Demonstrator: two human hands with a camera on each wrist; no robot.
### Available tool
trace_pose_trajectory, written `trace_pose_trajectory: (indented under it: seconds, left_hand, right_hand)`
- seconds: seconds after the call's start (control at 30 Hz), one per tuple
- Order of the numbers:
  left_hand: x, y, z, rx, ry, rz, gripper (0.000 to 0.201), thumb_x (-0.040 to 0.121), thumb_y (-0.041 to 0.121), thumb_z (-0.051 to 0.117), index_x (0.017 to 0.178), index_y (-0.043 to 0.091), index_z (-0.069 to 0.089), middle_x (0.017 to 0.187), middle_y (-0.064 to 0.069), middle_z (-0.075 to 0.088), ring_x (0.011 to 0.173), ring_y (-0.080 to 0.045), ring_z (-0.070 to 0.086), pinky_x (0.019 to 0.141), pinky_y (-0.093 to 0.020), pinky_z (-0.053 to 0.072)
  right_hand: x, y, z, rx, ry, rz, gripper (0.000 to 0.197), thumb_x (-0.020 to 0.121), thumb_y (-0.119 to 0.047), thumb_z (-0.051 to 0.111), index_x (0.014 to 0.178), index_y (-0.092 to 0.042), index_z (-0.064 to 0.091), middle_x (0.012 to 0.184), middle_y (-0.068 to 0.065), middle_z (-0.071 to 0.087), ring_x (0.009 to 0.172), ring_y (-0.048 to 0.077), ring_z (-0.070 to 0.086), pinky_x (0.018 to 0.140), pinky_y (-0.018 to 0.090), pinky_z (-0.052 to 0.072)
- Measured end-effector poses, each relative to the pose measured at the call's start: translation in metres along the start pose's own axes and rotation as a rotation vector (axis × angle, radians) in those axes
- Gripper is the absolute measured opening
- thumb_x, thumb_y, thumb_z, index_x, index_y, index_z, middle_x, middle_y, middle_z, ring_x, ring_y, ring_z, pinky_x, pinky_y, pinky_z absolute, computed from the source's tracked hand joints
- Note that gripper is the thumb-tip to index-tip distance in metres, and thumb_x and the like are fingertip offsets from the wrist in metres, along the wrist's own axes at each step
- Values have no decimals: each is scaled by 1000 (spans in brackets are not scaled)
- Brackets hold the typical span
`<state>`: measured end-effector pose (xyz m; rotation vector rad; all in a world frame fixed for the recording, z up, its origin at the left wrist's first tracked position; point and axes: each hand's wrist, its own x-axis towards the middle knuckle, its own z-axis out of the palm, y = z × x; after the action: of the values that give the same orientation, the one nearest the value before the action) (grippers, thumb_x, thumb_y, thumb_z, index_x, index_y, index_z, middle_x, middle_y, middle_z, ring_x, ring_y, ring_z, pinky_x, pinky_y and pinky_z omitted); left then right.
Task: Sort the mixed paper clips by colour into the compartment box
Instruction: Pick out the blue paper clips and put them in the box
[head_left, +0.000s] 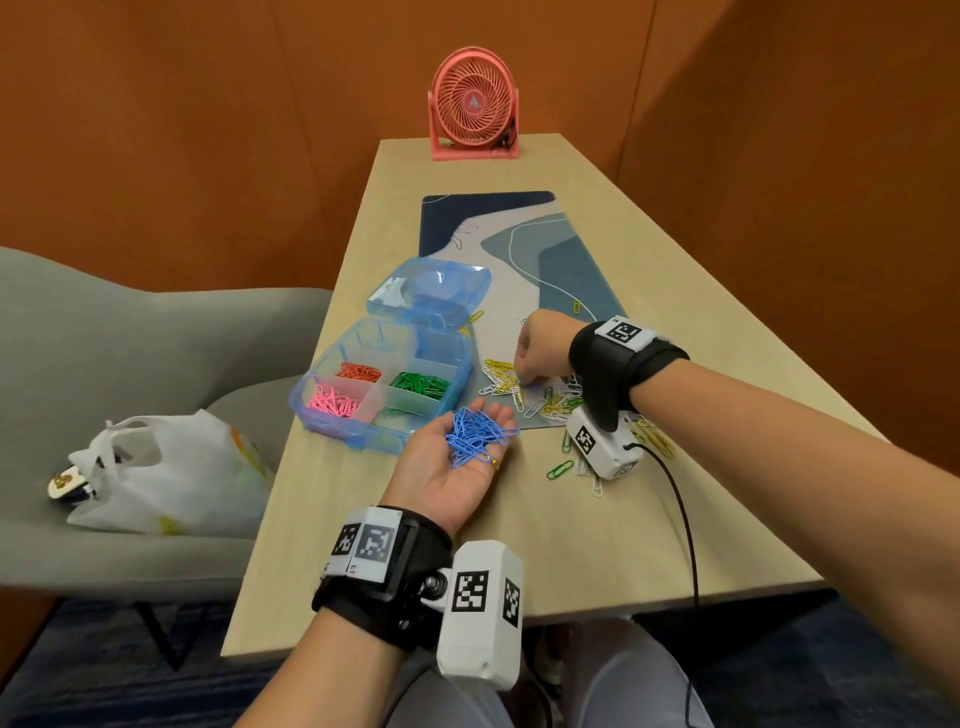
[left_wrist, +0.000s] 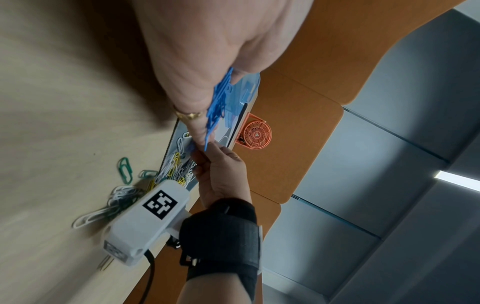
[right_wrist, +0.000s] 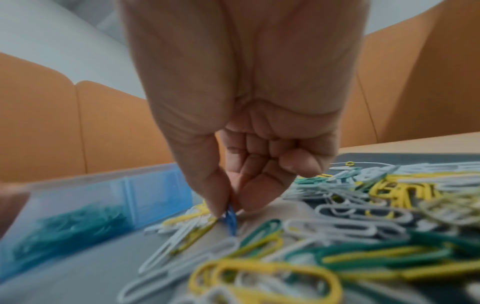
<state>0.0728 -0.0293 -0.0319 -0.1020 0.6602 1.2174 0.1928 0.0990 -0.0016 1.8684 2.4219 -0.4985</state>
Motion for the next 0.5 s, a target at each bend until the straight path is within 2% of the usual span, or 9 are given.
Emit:
trace_pose_trajectory:
  seconds: [0.07,0.13,0.27,0.4,0.5]
  left_hand:
    - [0,0,0,-3,-2,-2,31,101,14,33,96,-7,55,129,-21,52,122,-34,48,91,-45,40]
    - [1,0,-1,-6,-5,1,31,101,14,32,96,-7,55,129,-21,51,124,-34,47,92,-46,39]
    - [2,-1,0,-20,-6,2,31,101,13,32,97,-7,55,128,-21,52,125,-34,47,91,-45,39]
    - [2,0,0,-18,-1,3,31,101,13,32,96,-7,55,127,-21,53,125,-34,47,91,-46,39]
    - [2,-1,0,-26,2,0,31,101,13,32,96,-7,55,115,-23,57,125,-34,47,91,-45,39]
  right_hand:
    - [1,-5,3,-58,-12,-7,20,74,-11,73,92,-4,75,93,11,74,88,23,70,83,34,57]
    - [2,-7,3,-93,-24,-7,21,75,-12,73,95,-5,75,96,10,73,92,23,69,83,33,56]
    - [1,-5,3,-67,-39,8,19,77,-11,69,93,-3,74,95,12,73,77,22,63,75,31,54]
    - [0,-4,4,-36,-58,8,13,80,-12,67,89,-5,73,88,10,72,73,20,60,72,30,53]
    - [-1,-3,4,15,-60,-3,14,82,-10,65,90,-2,72,81,10,71,72,18,61,70,27,54]
